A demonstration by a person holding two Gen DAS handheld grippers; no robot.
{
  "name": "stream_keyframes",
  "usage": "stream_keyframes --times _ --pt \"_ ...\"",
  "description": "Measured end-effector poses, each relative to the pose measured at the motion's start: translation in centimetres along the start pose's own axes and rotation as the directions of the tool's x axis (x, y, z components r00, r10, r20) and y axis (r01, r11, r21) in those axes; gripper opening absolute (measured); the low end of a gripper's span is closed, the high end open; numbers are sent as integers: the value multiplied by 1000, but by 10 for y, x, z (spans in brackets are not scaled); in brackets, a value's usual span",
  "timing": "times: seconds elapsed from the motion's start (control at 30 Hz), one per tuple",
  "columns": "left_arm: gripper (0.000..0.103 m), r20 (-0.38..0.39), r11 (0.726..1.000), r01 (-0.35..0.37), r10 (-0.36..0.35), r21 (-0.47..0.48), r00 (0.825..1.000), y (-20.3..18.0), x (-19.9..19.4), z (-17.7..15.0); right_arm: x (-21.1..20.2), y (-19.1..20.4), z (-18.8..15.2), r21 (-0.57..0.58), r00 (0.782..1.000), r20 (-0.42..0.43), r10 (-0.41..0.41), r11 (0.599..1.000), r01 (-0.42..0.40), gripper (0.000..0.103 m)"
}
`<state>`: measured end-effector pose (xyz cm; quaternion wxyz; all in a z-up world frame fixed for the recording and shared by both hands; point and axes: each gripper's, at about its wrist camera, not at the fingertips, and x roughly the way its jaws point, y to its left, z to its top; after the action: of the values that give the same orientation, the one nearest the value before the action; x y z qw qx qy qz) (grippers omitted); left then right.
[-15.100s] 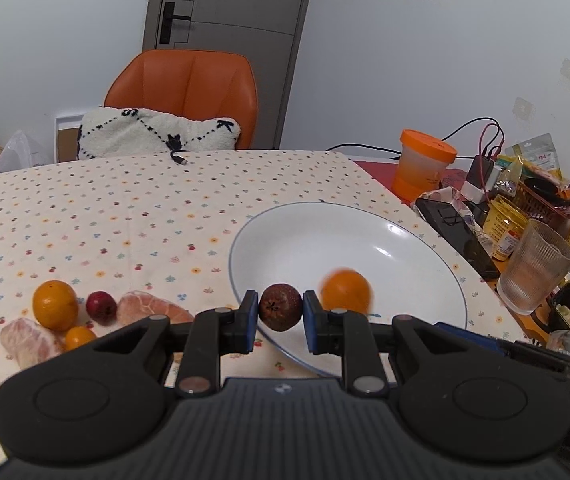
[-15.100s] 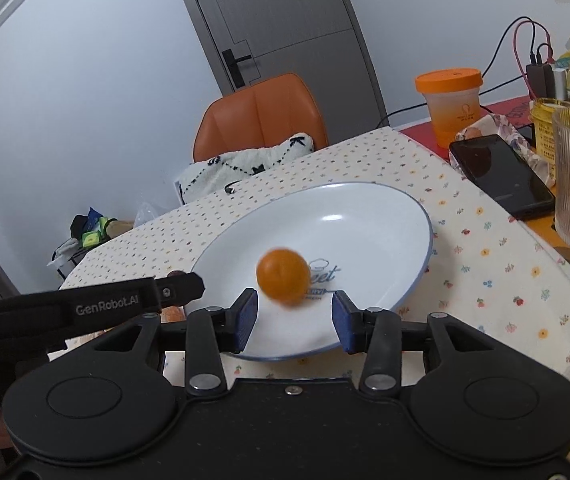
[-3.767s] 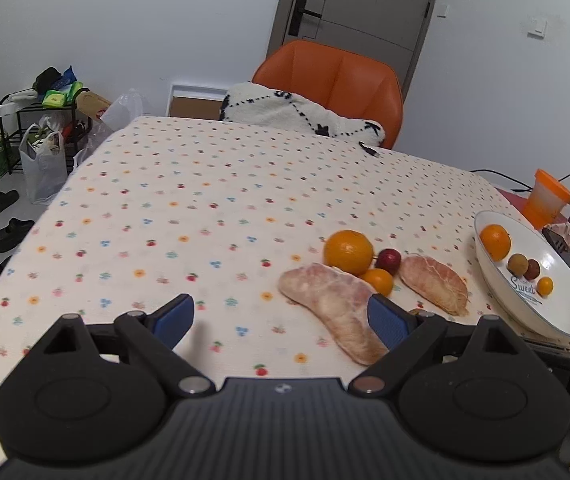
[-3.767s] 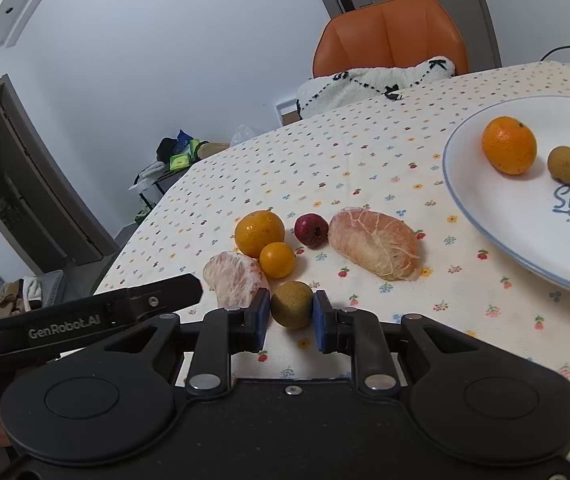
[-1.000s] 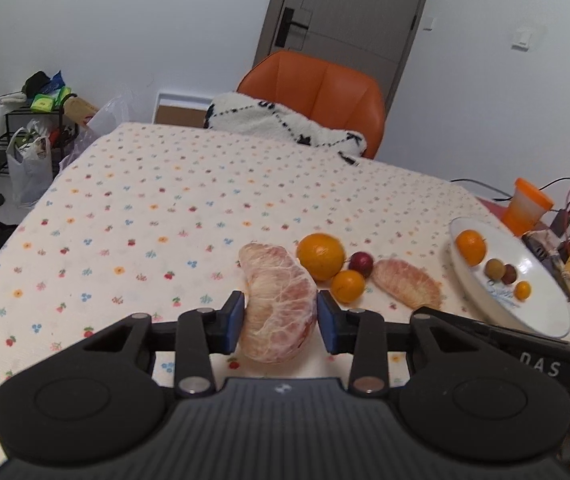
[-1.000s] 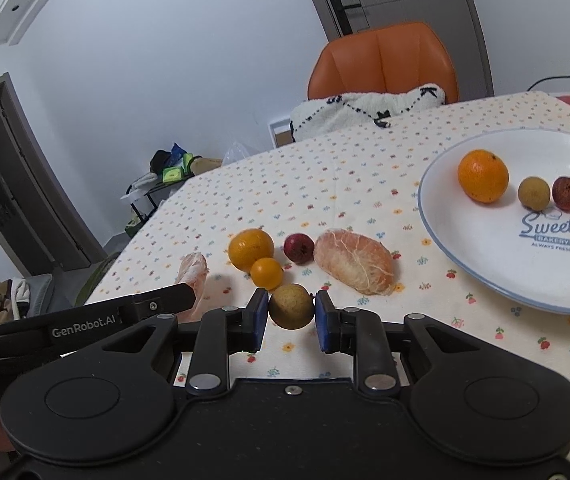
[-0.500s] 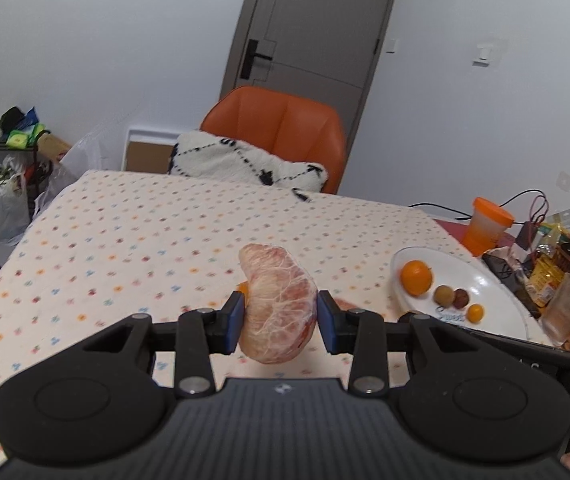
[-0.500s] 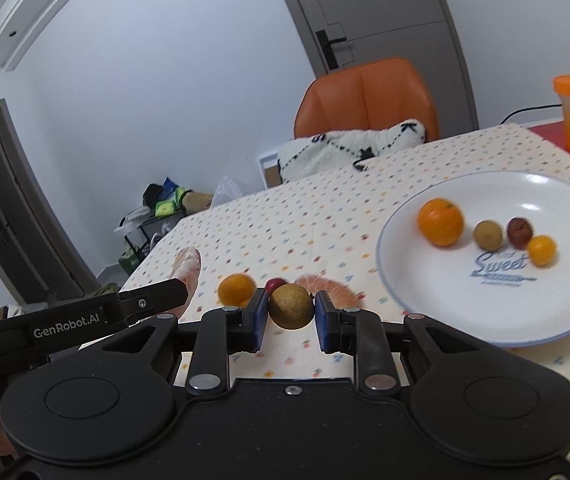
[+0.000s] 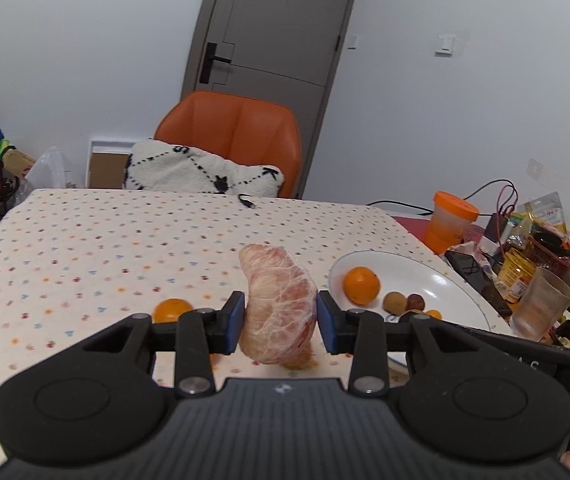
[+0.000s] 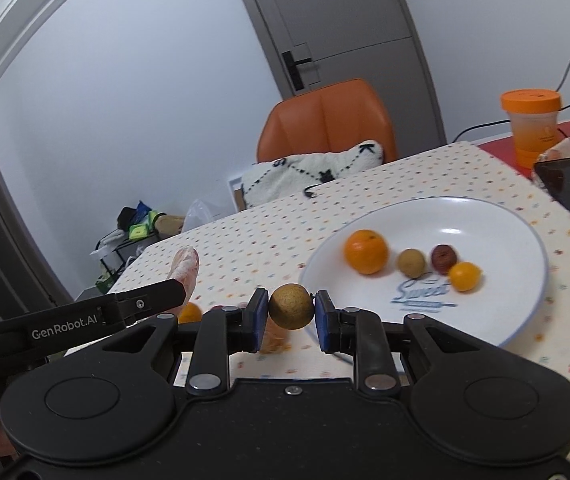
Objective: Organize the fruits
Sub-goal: 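Carry the brown fruit with the right tool onto the plate while the left tool carries the pomelo segment there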
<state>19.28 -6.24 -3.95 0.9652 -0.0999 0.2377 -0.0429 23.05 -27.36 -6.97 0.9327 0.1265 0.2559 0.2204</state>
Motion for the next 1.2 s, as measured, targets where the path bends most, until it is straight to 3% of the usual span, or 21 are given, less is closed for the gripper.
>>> stream_keyframes --times 0.5,0.7,1.0,1.1,1.2 --pt "37 -43 998 45 -43 49 998 -33 31 -2 -2 -46 0 72 995 17 -103 992 101 24" --pt "37 -58 994 78 -73 74 996 -53 44 -1 -11 -54 -2 75 989 45 -143 987 139 49" --pt "38 -82 990 115 -108 85 991 -77 62 0 -23 -63 -3 75 988 55 -144 987 139 52" --pt "43 -61 991 104 -99 86 993 -78 58 0 -25 -66 -3 87 988 56 -144 986 139 52" --pt "57 -62 993 86 -81 85 995 -76 55 0 -26 -65 -5 91 988 54 -142 986 136 52"
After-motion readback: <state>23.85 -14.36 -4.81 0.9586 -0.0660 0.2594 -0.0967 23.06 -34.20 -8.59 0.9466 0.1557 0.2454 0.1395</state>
